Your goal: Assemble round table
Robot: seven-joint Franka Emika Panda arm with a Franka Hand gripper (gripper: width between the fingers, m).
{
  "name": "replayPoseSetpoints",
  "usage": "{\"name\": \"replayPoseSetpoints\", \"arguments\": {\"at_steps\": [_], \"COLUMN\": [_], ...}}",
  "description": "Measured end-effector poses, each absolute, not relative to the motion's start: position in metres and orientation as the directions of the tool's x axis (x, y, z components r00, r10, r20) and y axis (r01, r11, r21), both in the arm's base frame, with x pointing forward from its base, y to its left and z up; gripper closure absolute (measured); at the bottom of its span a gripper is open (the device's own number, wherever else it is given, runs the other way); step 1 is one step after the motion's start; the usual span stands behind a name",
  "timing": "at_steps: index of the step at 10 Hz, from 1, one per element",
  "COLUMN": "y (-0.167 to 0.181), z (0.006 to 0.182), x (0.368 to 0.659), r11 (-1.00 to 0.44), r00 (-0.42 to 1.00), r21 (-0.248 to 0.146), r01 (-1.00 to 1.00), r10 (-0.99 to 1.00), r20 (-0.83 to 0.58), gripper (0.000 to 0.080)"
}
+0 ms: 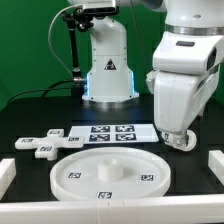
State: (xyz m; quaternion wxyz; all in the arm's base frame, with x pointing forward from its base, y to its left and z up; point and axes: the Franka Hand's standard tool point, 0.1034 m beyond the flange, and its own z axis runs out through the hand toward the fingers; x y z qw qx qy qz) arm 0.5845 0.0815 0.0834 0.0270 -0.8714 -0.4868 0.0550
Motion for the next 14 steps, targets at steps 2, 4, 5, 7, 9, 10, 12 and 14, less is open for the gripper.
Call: {"name": "replayPoseSetpoints", "arguments": {"at_steps": [2, 4, 5, 7, 9, 10, 12, 14], "y": [0.082, 0.081, 0.081, 0.077, 0.035, 0.02, 0.009, 0.009], "z": [0.084, 0.083, 0.083, 0.082, 0.075, 0.074, 0.072, 0.071], "x": [0.584, 0.584, 0.584, 0.586, 0.581, 0.578, 0.576, 0.577], "r11": [-0.523, -0.524, -0.524, -0.503, -0.387, -0.371, -0.367, -0.367], "r00": [0.518, 0.519, 0.519, 0.5, 0.387, 0.371, 0.367, 0.367], "r21": [-0.104, -0.104, -0.104, -0.094, -0.034, -0.028, -0.002, -0.002], "r01": [0.846, 0.845, 0.845, 0.859, 0.921, 0.928, 0.93, 0.93], "r10": [0.852, 0.852, 0.852, 0.864, 0.922, 0.928, 0.93, 0.93], "r20": [-0.072, -0.073, -0.073, -0.061, -0.016, -0.013, 0.002, 0.002], "gripper": [0.015, 0.015, 0.015, 0.015, 0.015, 0.015, 0.015, 0.015]}}
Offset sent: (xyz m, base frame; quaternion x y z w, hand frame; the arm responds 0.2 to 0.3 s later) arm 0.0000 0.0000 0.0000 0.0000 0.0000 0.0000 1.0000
